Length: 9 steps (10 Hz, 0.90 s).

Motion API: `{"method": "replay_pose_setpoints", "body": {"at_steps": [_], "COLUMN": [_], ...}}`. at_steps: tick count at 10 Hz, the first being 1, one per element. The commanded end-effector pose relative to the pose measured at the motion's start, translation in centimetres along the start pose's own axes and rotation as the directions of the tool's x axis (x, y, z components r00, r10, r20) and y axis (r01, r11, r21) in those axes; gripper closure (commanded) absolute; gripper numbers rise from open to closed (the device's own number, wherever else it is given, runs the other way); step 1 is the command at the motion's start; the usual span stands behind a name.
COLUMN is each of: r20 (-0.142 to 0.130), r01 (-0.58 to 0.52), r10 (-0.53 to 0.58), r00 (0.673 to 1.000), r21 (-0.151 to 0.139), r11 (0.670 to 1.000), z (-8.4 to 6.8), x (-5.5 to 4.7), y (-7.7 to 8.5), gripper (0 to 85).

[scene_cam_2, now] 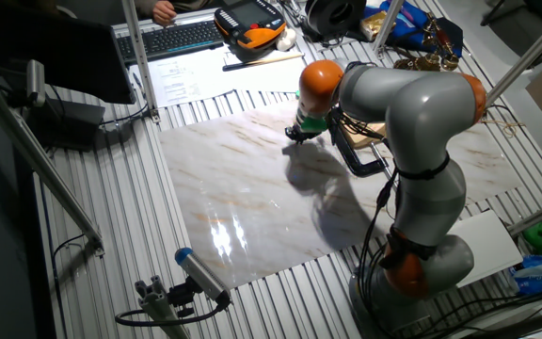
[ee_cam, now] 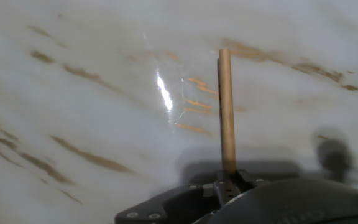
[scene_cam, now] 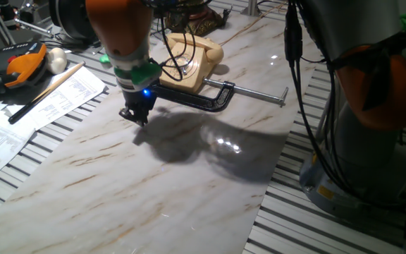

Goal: Dial a number on an old rotary phone

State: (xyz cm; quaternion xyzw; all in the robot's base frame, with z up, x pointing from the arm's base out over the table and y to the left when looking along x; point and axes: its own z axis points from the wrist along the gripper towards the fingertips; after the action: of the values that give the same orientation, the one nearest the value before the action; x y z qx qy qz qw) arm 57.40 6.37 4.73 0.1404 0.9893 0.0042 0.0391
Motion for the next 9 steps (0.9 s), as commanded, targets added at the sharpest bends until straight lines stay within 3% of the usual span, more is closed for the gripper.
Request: {"method": "replay_pose_setpoints", "body": {"at_steps": [1, 2, 4, 5, 6, 9], "r20": [-0.004, -0.008, -0.05, -0.075, -0.08, -0.103], "r01": [-0.041, -0.094, -0.231, -0.314, -0.349, -0.457], "r10": [0.041, 0.094, 0.23, 0.312, 0.348, 0.455], "r00": [0.999, 0.996, 0.972, 0.947, 0.934, 0.885], "r21": [-0.003, -0.007, -0.029, -0.02, -0.007, -0.004], "r11": [0.999, 0.996, 0.972, 0.949, 0.937, 0.889], "z": [-0.5, -1.3, -3.2, -4.4, -5.3, -7.8], "x": [0.0, -0.2, -0.5, -0.5, -0.4, -0.2], "y": [0.0, 0.0, -0.1, -0.1, -0.2, -1.0], "gripper": [85.0, 85.0, 85.0, 85.0, 85.0, 85.0]}}
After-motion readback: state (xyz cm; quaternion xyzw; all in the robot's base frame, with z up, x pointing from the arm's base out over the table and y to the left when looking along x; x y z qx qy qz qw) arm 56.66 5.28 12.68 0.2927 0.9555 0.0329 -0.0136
